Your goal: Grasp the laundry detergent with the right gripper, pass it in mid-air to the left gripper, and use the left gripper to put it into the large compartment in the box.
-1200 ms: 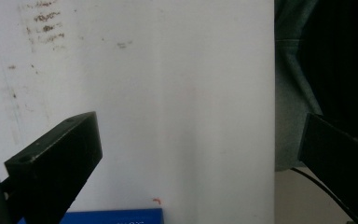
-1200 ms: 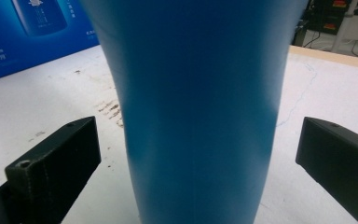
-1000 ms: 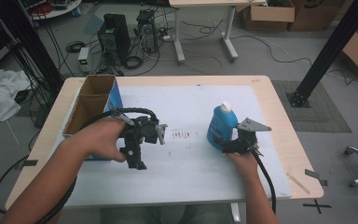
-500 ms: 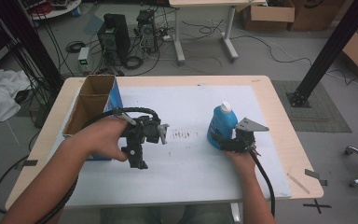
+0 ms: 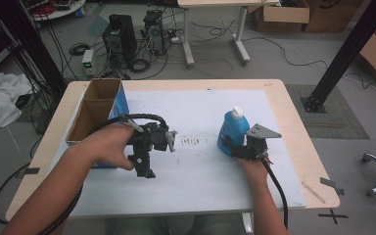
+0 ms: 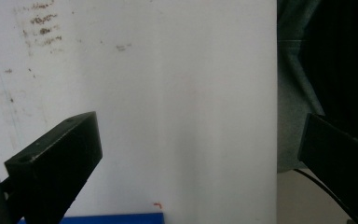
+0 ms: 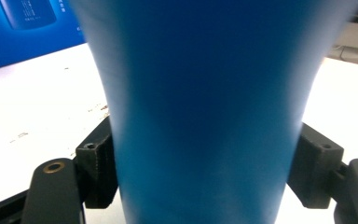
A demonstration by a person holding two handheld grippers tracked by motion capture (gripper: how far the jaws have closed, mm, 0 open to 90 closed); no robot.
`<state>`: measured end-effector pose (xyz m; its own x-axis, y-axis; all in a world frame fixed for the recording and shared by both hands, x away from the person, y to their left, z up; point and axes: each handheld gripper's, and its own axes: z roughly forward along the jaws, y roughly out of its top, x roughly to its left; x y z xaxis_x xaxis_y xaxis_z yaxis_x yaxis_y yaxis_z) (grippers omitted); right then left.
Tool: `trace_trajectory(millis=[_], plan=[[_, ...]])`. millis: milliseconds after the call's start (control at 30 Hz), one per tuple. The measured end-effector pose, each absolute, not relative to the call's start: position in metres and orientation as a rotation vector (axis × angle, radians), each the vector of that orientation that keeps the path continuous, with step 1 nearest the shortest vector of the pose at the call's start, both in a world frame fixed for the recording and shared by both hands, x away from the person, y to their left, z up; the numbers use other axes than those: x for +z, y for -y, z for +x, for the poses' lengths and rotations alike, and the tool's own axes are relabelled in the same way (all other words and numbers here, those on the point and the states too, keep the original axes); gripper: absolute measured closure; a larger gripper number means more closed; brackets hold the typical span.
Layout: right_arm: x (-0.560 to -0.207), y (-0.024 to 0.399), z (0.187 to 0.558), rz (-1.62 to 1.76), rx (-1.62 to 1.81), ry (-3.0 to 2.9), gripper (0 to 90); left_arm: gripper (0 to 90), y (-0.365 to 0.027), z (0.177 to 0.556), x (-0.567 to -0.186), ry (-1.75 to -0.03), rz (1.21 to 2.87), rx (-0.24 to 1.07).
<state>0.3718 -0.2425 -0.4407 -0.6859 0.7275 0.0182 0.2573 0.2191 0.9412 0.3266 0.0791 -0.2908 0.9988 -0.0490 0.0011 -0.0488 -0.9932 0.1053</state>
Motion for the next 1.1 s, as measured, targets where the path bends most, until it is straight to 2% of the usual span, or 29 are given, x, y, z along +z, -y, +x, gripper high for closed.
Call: trace_trajectory(millis=[333, 367, 800, 967, 1100], plan=[[-0.4408, 0.2424, 0.3707, 0.918, 1.462, -2.064, 29.1, 0.1, -0.0793, 0.3264, -0.2908, 0.071, 3.038, 0.0], [-0.4406, 0.2423, 0.3705, 0.914, 1.461, -2.063, 31.7, 0.1, -0.0792, 0.3264, -0.2908, 0.071, 3.039, 0.001], [-0.4409, 0.2419, 0.3699, 0.913, 1.462, -2.054, 35.0, 0.1, -0.0776, 0.3272, -0.2919, 0.071, 3.038, -0.001], [-0.4409, 0.2404, 0.3684, 0.904, 1.457, -2.055, 41.0, 0.1, -0.0773, 0.3276, -0.2927, 0.074, 3.037, -0.002], [-0.4405, 0.2394, 0.3671, 0.897, 1.451, -2.05, 42.2, 0.1, -0.077, 0.3277, -0.2929, 0.073, 3.035, -0.002]])
